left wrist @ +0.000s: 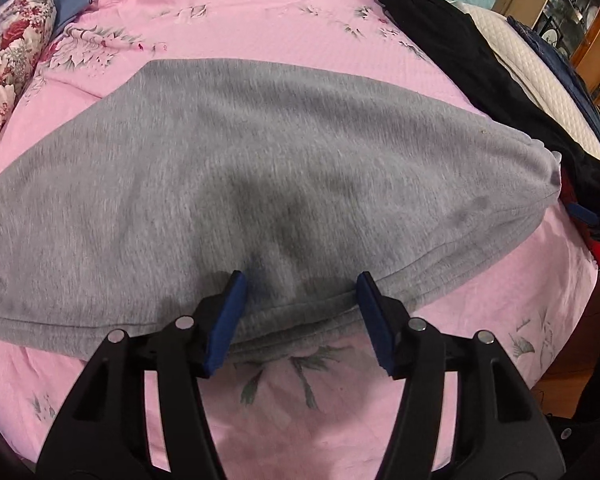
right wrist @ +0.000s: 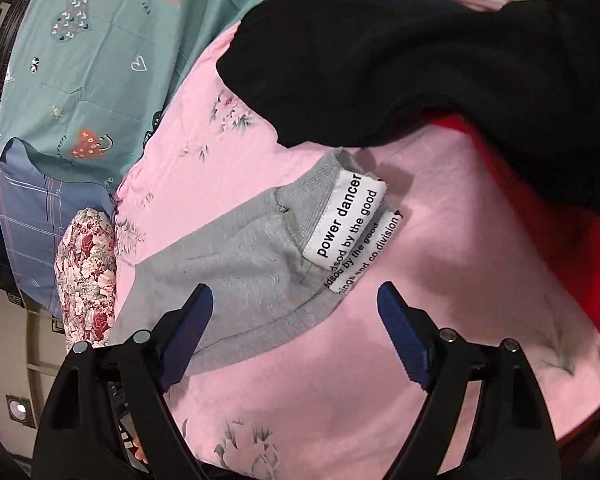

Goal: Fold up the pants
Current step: 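Regrasp the cuff with the right tool and smooth the fold edge with the left tool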

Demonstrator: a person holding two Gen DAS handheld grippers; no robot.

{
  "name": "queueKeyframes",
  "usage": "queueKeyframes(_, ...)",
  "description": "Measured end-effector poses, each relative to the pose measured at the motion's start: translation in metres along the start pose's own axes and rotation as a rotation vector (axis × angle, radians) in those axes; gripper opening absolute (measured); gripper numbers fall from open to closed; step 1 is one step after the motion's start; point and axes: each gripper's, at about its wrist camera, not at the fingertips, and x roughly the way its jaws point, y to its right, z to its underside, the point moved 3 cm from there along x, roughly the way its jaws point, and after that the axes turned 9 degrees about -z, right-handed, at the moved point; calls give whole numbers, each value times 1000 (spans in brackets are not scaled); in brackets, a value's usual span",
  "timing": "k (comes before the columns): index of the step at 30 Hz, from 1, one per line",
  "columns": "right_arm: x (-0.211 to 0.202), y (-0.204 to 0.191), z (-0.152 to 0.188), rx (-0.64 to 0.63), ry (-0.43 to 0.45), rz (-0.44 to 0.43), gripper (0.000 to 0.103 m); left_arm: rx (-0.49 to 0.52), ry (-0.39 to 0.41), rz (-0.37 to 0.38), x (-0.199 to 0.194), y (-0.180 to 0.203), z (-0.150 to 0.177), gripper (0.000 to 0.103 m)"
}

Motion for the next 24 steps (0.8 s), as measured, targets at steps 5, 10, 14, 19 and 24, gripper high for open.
queueKeyframes(5, 7, 16, -11, 81, 12, -31, 85, 10, 10, -1, -1, 0, 4, 59)
queueKeyframes(10, 14, 26, -13, 142, 14, -36, 85, 9, 8, 14, 0, -2, 2, 59)
queueKeyframes(14, 25, 30, -15, 188, 6, -61, 85, 11, 5, 35, 0, -5, 2, 59)
queueKeyframes(19, 41, 24, -26, 208, 5, -82, 85, 15, 6, 51, 1, -8, 1, 59)
queueKeyframes(24, 51, 11, -27, 121, 0, -19, 87, 4, 6, 66, 2, -9, 0, 59)
